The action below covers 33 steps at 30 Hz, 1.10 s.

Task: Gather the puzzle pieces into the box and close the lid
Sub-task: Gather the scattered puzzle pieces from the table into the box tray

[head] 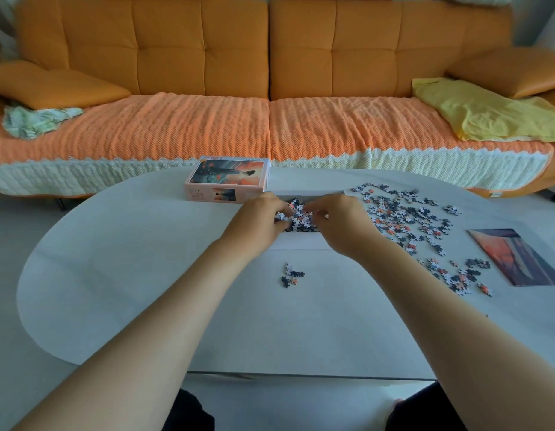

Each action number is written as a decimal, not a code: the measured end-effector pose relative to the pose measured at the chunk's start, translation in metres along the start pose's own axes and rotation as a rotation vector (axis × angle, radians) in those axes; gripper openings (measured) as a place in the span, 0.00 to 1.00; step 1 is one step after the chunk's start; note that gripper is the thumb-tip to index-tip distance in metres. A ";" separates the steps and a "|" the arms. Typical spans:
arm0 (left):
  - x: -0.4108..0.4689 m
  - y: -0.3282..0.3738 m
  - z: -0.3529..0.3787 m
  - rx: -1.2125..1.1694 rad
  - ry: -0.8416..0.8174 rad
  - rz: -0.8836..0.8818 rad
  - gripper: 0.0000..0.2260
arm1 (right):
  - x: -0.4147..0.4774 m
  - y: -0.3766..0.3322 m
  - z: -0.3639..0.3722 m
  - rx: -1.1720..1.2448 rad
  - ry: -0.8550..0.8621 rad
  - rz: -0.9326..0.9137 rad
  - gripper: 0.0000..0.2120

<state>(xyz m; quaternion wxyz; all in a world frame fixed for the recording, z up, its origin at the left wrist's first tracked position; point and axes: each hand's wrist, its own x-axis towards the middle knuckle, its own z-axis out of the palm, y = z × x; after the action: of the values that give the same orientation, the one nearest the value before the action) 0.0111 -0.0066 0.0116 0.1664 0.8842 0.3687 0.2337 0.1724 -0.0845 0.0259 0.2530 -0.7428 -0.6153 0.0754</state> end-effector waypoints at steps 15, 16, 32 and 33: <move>-0.053 -0.010 0.012 -0.012 -0.351 0.079 0.15 | -0.043 -0.013 0.019 -0.143 -0.421 -0.022 0.17; -0.052 -0.008 0.011 -0.029 -0.348 0.066 0.12 | -0.044 -0.015 0.019 -0.098 -0.419 -0.006 0.12; -0.049 -0.006 0.005 -0.108 -0.487 -0.034 0.04 | -0.036 -0.017 0.011 -0.031 -0.538 0.029 0.05; -0.048 -0.006 0.004 -0.095 -0.500 -0.035 0.04 | -0.036 -0.016 0.010 -0.031 -0.534 0.026 0.04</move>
<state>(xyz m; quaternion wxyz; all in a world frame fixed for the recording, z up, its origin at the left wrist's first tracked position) -0.0196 -0.0382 -0.0087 0.2977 0.8993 0.3197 0.0217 0.1461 -0.1137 0.0180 0.0696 -0.7082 -0.6517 0.2625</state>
